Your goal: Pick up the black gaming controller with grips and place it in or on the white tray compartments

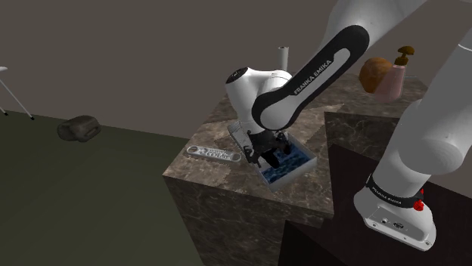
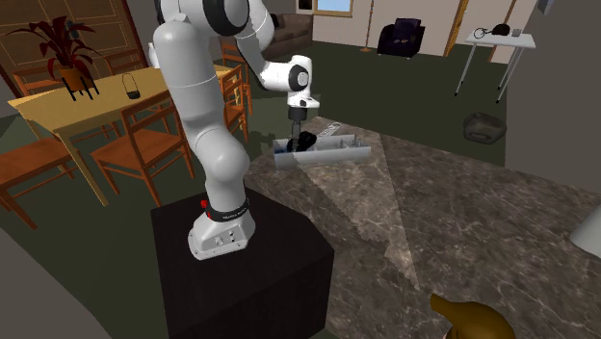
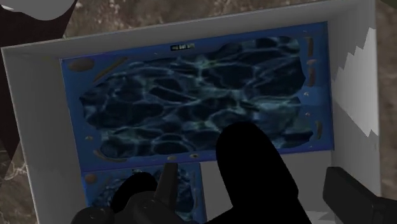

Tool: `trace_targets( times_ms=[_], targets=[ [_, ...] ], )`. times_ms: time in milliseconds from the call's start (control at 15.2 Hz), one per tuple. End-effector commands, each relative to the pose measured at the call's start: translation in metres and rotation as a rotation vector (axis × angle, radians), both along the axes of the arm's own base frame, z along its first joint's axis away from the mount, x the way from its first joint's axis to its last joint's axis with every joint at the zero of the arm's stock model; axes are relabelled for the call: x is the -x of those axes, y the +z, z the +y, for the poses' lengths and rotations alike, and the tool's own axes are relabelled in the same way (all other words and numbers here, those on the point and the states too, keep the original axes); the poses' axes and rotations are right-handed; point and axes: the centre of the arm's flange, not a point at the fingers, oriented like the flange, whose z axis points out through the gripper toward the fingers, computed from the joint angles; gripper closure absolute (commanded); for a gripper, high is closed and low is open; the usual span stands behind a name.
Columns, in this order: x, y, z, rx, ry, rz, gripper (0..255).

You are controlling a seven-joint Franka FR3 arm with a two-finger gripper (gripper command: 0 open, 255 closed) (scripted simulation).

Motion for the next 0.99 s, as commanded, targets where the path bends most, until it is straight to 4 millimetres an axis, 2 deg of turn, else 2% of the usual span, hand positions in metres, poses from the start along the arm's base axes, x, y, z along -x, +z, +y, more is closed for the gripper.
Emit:
trace_targets(
  times_ms=[0, 66, 198, 660, 924],
  targets=[
    [0.004, -0.008, -0.004, 0.008, -0.001, 0.021, 0],
    [0.004, -0.007, -0.004, 0.008, -0.001, 0.021, 255],
    [0.004, -0.005, 0.0, 0.008, -0.001, 0.021, 255],
    [0.004, -0.008, -0.004, 0.008, -0.001, 0.021, 255],
    [0.004, 0.013, -0.004, 0.008, -0.001, 0.021, 255]
  ],
)
